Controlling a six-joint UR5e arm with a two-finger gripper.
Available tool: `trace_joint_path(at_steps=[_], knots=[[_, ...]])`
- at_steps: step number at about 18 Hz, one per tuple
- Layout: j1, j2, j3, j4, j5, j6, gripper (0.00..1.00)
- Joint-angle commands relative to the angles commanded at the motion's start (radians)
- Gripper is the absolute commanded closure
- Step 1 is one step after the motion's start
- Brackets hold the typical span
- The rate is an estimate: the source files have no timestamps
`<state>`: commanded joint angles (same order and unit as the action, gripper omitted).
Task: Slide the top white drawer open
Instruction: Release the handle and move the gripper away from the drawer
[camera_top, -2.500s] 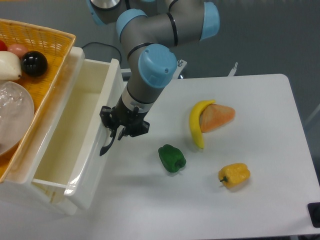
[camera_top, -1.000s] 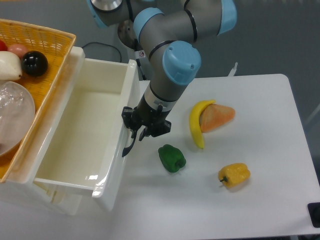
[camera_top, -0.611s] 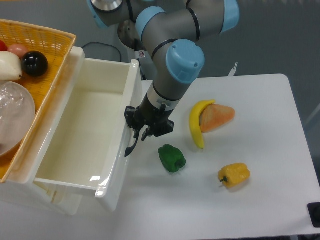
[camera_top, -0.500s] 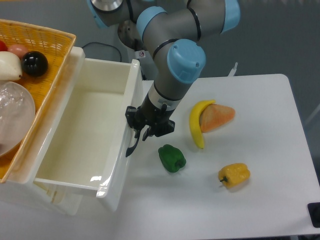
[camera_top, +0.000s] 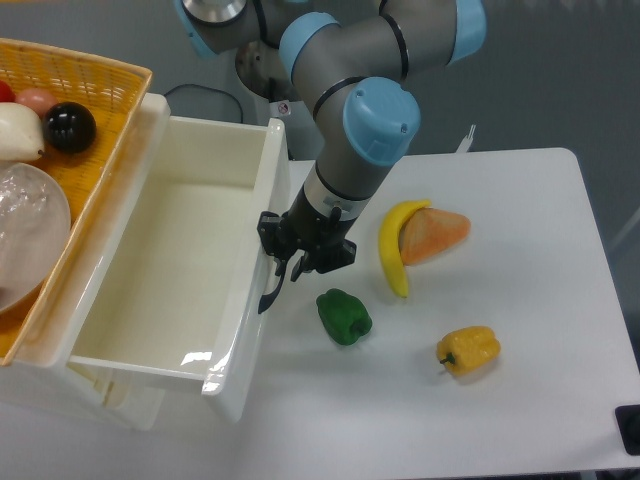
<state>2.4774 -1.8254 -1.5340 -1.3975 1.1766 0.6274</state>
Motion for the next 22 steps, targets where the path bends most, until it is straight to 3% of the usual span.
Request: trace_joint_path(at_steps=[22], knots=[[0.043, -0.008, -0.008, -0.002, -0.063, 0.0, 0.4]])
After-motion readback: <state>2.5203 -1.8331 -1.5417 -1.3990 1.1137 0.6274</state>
